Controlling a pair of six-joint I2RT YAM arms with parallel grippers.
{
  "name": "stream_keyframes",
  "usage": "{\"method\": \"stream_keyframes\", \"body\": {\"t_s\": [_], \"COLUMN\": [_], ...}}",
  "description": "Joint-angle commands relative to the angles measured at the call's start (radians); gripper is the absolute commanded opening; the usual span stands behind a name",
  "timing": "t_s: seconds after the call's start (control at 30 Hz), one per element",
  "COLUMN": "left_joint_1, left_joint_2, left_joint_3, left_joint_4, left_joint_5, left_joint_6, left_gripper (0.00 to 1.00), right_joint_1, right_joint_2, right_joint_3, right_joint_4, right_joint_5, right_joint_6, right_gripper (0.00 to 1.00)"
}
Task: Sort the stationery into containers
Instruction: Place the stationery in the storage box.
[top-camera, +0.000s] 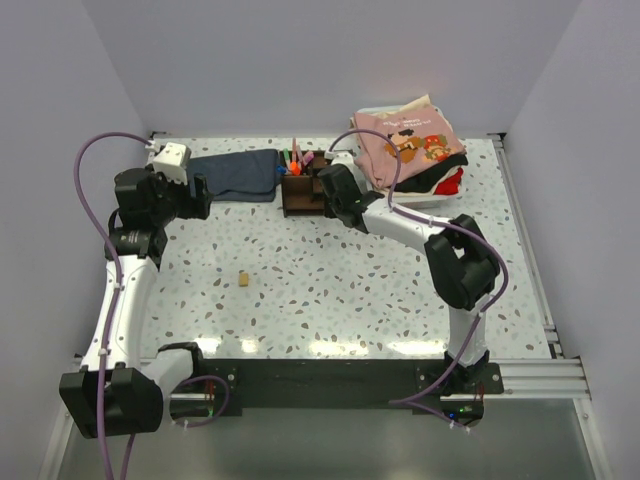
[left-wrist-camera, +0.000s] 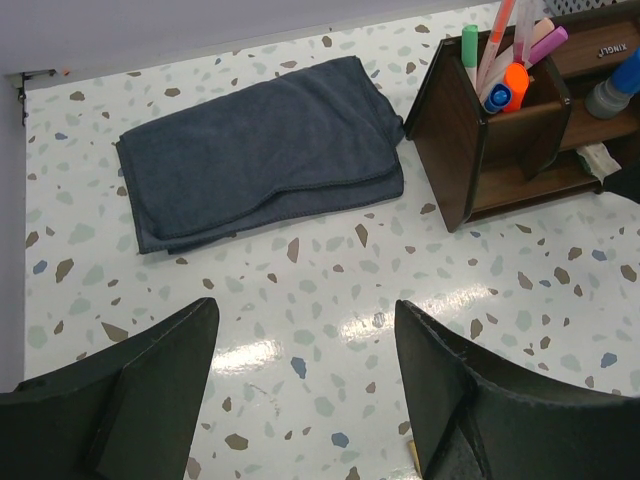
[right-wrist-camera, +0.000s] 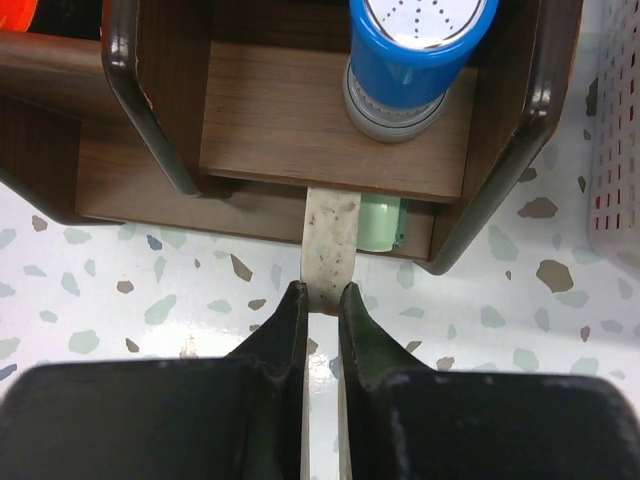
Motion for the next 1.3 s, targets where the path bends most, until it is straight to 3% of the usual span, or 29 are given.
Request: {"method": "stream_keyframes", "body": {"t_s": [0.0, 0.33, 0.93, 1.1, 1.27], "left_joint_1": [0.006, 0.009, 0.017, 0.018, 0.018], "left_joint_2": [0.002, 0.003, 0.010, 0.013, 0.013], "left_joint_3": [0.011, 0.014, 0.014, 0.011, 0.014], "left_joint_4": [0.048, 0.043, 0.047, 0.050, 0.051], "left_joint_5": [0.004, 0.007, 0.018, 0.023, 0.026], "left_joint_6": [-0.006, -0.006, -0.011, -0.012, -0.017], "left_gripper": [0.76, 0.76, 0.76, 0.76, 0.76], "right_joint_1": [-0.002, -0.002, -0.017, -0.016, -0.016], "right_joint_2": [0.017, 0.099, 0.127, 0.130, 0.132], "right_joint_3": [0.057, 0.146, 0.142, 0.137, 0.142], "right_joint_4": [0.007, -0.007, 0.015, 0.031, 0.033], "right_joint_5": [0.036, 0.077, 0.151, 0.148, 0.143], "right_joint_6": [0.059, 0.100, 0.074, 0.059, 0.060], "right_gripper": [0.00, 0.00, 0.00, 0.20, 0.24]}}
